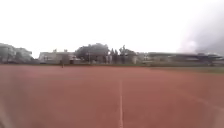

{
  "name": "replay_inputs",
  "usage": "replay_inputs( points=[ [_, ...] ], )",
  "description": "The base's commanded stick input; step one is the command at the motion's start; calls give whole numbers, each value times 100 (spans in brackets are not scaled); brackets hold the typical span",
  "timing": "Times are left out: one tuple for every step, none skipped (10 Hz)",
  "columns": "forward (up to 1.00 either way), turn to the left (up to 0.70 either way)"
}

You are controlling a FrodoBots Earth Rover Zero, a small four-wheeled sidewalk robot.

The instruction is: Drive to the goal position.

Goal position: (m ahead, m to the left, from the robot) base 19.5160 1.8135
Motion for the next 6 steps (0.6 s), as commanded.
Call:
replay_inputs(
  points=[
    [30,0],
    [30,0],
    [30,0],
    [30,0],
    [30,0],
    [30,0]
  ],
)
